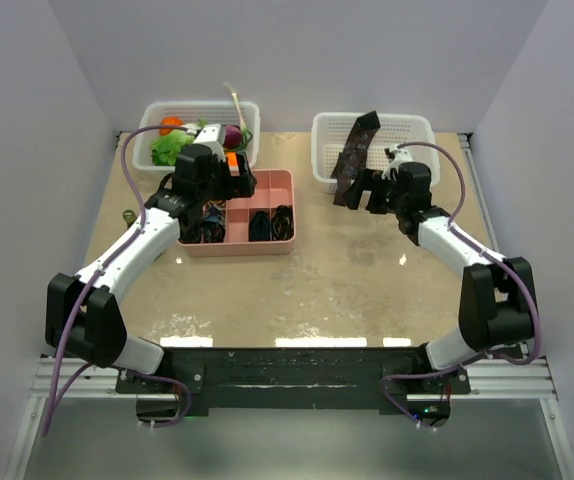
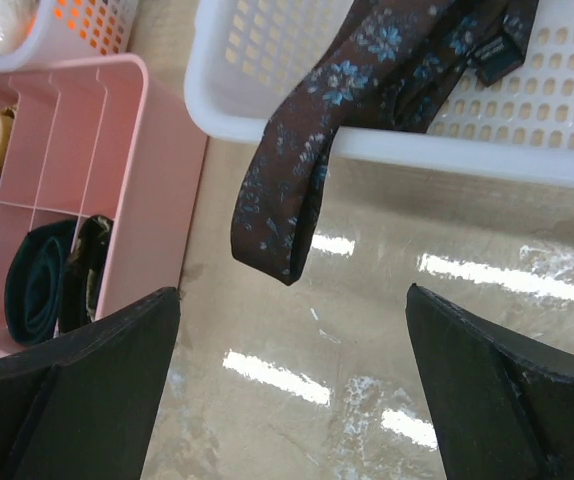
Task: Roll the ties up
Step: Pick up the tie from the bin.
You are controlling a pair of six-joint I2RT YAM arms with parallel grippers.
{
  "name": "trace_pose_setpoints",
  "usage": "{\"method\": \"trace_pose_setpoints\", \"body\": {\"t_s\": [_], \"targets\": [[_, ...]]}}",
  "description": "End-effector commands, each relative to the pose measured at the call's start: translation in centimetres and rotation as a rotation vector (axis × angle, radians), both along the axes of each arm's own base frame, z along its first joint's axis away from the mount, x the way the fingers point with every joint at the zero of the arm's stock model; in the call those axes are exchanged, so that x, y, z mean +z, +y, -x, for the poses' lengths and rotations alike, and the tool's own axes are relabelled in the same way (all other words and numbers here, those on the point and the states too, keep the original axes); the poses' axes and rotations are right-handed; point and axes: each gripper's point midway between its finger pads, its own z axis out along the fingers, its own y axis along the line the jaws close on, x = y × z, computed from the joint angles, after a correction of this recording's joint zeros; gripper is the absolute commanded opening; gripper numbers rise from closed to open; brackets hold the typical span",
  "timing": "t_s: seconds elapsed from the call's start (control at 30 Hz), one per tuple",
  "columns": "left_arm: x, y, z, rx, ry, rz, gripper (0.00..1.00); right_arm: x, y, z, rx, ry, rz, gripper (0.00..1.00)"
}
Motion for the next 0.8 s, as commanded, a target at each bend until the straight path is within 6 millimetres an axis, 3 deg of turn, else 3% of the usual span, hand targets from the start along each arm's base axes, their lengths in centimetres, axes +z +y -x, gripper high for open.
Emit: {"method": "trace_pose_setpoints", "body": {"t_s": [0.0,0.2,0.23,0.47,0.63,0.77], "targets": [[2.1,-1.4,-0.2,-0.064,-0.066,0.077,1.0,-0.4,1.3,-0.4,0.043,-0.009,-0.061,0.99],[2.6,-2.6,0.0,-0.133,-0.088,0.106,1.0,-1.8,2.4,-1.1,0.062,-0.022,-0.134,0.98],[2.6,-2.7,0.1,-0.144,-0.09,0.105,1.0,-2.6,2.5,-1.2,0.055,-0.003,-0.148,0.96],[2.3,-2.9,0.1,-0.16,-0.087,0.097,1.0,-3.4,3.6,-3.0,0.055,-0.02,-0.229,0.81],[1.7,-3.1,0.1,-0.173,-0.072,0.098,1.0,-2.8,4.3,-3.8,0.057,-0.044,-0.305,0.66],[1.5,-3.3,0.2,-0.183,-0.069,0.105,1.0,-2.0,4.5,-4.1,0.058,-0.075,-0.333,0.6]]}}
